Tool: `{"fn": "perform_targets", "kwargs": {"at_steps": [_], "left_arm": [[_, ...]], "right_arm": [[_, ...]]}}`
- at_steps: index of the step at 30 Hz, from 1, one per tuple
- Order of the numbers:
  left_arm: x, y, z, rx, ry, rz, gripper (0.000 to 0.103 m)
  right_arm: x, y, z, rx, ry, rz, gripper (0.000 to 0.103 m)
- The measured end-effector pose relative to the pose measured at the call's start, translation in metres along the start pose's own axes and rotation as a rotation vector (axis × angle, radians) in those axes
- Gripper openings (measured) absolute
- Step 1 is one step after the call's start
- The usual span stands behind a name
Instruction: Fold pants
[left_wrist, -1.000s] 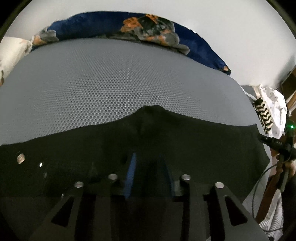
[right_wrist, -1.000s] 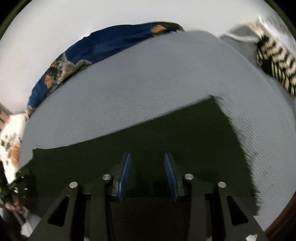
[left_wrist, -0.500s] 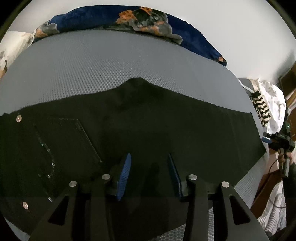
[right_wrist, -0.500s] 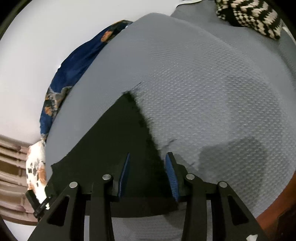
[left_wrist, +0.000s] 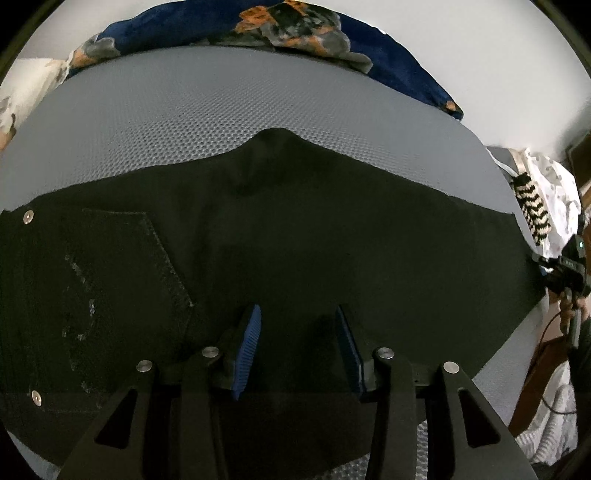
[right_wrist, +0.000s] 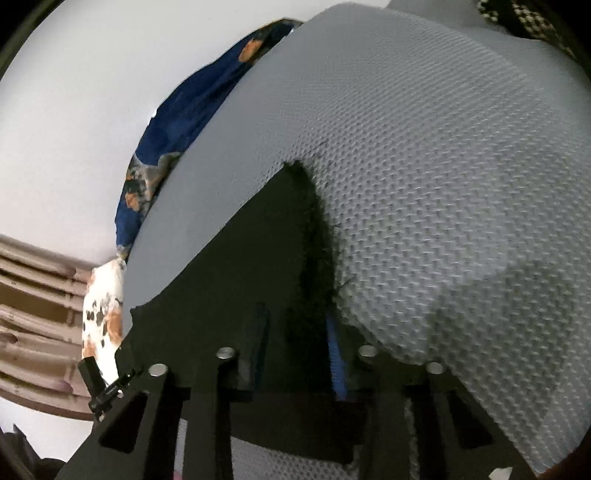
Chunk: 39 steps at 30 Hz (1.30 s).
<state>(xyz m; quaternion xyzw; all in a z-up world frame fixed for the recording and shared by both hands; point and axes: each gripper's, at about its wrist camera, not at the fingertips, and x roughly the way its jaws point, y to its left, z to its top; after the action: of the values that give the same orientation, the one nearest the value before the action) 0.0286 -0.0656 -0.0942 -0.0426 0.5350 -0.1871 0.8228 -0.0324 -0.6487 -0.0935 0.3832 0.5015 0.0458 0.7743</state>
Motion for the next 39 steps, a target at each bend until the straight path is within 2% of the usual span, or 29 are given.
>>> {"fn": "perform_targets", "kwargs": {"at_steps": [2,8,11,15,21,30,35,39], "left_arm": [[0.001,-0.001,0.0,0.007,-0.006,0.0,0.046],[0.003,-0.001,0.001,0.015,-0.013,-0.002,0.047],[0.004,0.0,0.001,0.016,-0.017,-0.005,0.047],[0.002,-0.002,0.002,0.023,-0.013,-0.003,0.048],[-0.01,-0.006,-0.002,0.034,-0.011,-0.057,0.048],[-0.058,0.007,-0.006,0.036,-0.121,-0.103,0.05],[-0.075,0.021,-0.01,0.018,-0.158,-0.137,0.051],[-0.083,0.034,-0.012,-0.003,-0.179,-0.141,0.051]], "right_arm": [[0.007,0.005,-0.001,-0.005,0.003,-0.003,0.015],[0.006,0.024,-0.008,-0.006,-0.038,-0.057,0.01],[-0.004,0.042,-0.013,-0.003,-0.068,-0.025,0.01],[-0.011,0.081,-0.02,-0.082,-0.063,0.024,0.01],[0.0,0.148,-0.025,-0.166,-0.035,0.073,0.01],[0.055,0.248,-0.036,-0.278,0.045,0.138,0.009],[0.109,0.296,-0.05,-0.333,0.122,0.161,0.009],[0.161,0.321,-0.073,-0.378,0.222,0.157,0.009]]}}
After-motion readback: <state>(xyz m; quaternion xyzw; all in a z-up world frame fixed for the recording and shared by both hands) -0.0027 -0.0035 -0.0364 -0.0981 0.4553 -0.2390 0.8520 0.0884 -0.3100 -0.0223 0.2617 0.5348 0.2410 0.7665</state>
